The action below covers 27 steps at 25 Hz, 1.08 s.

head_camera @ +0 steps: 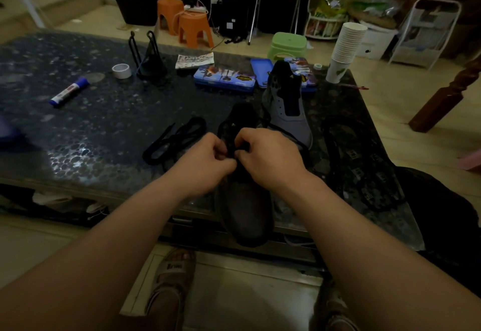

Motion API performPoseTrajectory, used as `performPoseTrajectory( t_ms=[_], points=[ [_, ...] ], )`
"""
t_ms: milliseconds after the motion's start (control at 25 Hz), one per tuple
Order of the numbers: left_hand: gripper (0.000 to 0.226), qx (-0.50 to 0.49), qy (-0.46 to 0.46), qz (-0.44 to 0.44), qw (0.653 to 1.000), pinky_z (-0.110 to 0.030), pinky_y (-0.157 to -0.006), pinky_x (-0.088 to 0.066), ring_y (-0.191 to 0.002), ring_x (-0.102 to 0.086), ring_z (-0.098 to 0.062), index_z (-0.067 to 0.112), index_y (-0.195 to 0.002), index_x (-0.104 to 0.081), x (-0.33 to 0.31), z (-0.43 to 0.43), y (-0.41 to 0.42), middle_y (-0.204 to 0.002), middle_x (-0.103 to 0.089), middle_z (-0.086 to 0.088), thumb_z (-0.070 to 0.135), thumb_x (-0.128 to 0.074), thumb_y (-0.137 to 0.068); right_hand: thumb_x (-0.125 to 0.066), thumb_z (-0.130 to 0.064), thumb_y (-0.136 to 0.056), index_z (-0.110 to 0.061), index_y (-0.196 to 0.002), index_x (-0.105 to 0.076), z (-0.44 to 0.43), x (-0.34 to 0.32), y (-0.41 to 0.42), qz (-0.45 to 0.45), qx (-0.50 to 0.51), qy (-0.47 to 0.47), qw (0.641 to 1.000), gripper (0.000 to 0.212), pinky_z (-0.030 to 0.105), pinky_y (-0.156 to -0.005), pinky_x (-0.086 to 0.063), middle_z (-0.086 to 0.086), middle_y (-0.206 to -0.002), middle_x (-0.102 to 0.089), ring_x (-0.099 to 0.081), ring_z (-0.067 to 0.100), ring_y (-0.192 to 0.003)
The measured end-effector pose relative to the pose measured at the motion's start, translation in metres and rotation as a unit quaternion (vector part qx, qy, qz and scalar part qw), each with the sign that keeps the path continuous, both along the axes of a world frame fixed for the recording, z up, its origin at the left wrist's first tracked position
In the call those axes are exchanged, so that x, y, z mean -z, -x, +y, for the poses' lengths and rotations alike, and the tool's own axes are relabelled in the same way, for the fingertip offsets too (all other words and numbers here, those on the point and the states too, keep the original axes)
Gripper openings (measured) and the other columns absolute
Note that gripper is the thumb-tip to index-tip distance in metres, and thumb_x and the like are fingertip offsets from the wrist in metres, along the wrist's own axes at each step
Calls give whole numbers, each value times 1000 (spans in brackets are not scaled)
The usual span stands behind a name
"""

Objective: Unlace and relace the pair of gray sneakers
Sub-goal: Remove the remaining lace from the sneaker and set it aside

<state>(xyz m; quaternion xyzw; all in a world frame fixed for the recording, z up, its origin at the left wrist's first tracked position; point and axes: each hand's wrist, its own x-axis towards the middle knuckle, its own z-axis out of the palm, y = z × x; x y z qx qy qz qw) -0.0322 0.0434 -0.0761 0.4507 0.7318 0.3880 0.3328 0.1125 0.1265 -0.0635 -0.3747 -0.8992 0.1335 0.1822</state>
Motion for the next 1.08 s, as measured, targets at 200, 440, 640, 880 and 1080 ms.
performPoseTrajectory(
  t_ms=[200, 440, 640, 880, 1080],
  points=[
    [31, -8, 18, 36, 999, -36, -64, -47, -77, -59, -17, 19, -103, -50, 4, 0, -12, -95, -66, -5, 28, -73, -84, -56, -29, -96, -25, -105, -63, 5, 1, 4, -46, -33, -19, 998, 11, 36, -68, -42, -1, -100, -61, -60, 24, -92],
    [26, -23, 18, 12, 1000, -51, -75, -58, -82, -70, -28, 17, -100, -53, 6, 2, -6, -83, -66, -5, 22, -72, -82, -64, -46, -94, -43, -115, -70, 6, 5, 0, 0, -21, 14, 1000, 22, 33, -69, -45, -11, -98, -58, -60, 15, -95],
    [23, 5, 5, 22, 1000, -43, -67, -52, -73, -61, -20, 18, -96, -52, 12, 2, -2, -78, -63, -3, 12, -71, -85, -66, -40, -93, -37, -101, -72, 9, 9, 4, 4, -29, -12, 1000, 11, 35, -66, -46, -8, -90, -54, -58, 16, -88],
    [20, -15, -10, -69, 997, -33, -66, -54, -76, -63, -16, 14, -103, -53, 15, 2, -3, -89, -62, -9, 7, -67, -90, -74, -15, -82, -20, -83, -66, 13, 10, -5, 131, -88, 161, 974, 9, 18, -63, -38, -8, -79, -50, -48, 4, -68],
    [20, 15, -17, -101, 995, -36, -73, -54, -77, -64, -20, 12, -102, -54, 18, -2, 1, -81, -63, -8, 3, -69, -92, -66, -11, -86, -10, -78, -55, 11, -1, -10, 77, -97, 227, 966, 14, 31, -69, -38, -2, -88, -45, -47, 10, -75]
  ],
)
